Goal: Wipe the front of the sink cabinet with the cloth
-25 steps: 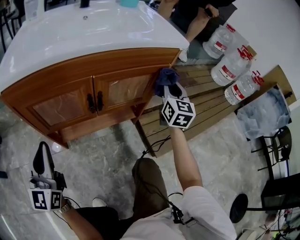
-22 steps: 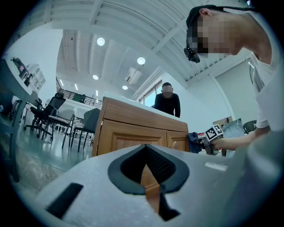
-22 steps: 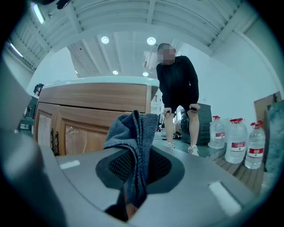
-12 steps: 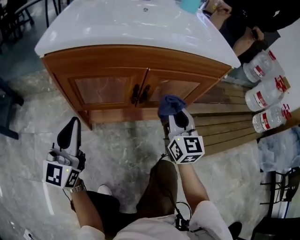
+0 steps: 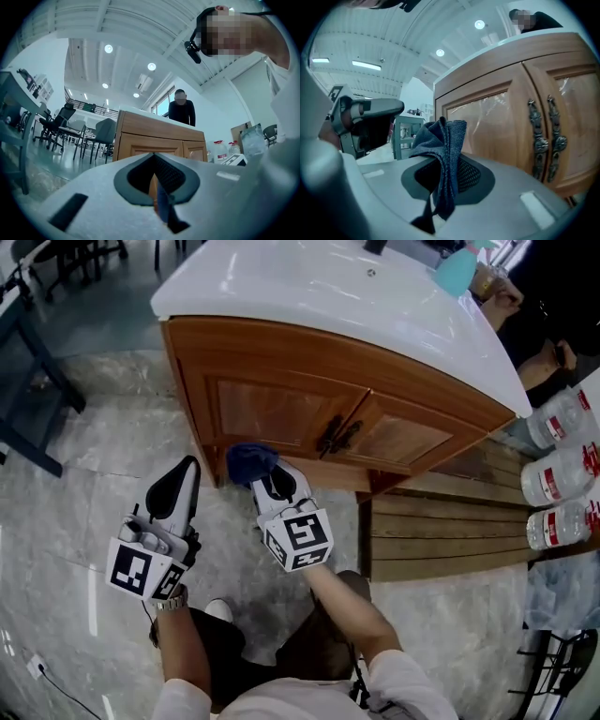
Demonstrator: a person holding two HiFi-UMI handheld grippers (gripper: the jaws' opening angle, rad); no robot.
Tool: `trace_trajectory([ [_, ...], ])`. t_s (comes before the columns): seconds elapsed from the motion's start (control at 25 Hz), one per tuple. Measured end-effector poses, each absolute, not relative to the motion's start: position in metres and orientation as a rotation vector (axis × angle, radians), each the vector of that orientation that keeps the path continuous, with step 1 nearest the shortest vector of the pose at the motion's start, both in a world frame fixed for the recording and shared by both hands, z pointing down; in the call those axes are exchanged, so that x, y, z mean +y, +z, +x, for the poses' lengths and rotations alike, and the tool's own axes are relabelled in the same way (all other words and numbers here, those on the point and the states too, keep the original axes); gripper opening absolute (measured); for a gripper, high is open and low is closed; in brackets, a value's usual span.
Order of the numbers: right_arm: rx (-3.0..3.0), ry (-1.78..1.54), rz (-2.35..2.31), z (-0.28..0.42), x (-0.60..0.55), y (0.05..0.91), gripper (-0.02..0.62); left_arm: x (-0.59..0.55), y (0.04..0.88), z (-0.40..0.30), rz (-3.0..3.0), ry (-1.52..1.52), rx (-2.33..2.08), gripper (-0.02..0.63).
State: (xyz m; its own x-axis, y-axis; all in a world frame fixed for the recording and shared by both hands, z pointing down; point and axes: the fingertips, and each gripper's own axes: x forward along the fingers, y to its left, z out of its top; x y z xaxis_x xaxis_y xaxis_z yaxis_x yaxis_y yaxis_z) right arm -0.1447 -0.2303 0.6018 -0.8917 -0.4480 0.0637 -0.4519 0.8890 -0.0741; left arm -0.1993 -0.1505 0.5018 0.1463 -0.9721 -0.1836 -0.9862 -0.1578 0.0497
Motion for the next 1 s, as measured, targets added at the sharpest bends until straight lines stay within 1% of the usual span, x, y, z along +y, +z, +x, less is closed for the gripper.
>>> trace_trajectory([
  [0.2, -3.021, 0.145, 0.642, -0.201, -0.225, 0.613, 0.066, -0.147, 0.497, -0.205, -2.294, 0.273, 1.994, -0.003],
  [0.4, -3.016, 0.147, 0.63, -0.239, -0.226, 0.619, 0.066, -0.142, 0.497, -0.212, -2.276, 0.279, 2.01, -0.003],
  [0.72, -2.97, 0.175, 0.729, -0.273, -0.241, 0.629, 0.066, -0.14, 0.495, -0.214, -2.28, 0.296, 2.0, -0.003],
  [1.0, -2.939, 0.109, 0.816, -0.265, -0.245, 0.628, 0.065, -0.137, 0.495, -0.219, -2.275, 0.309, 2.004, -0.003],
])
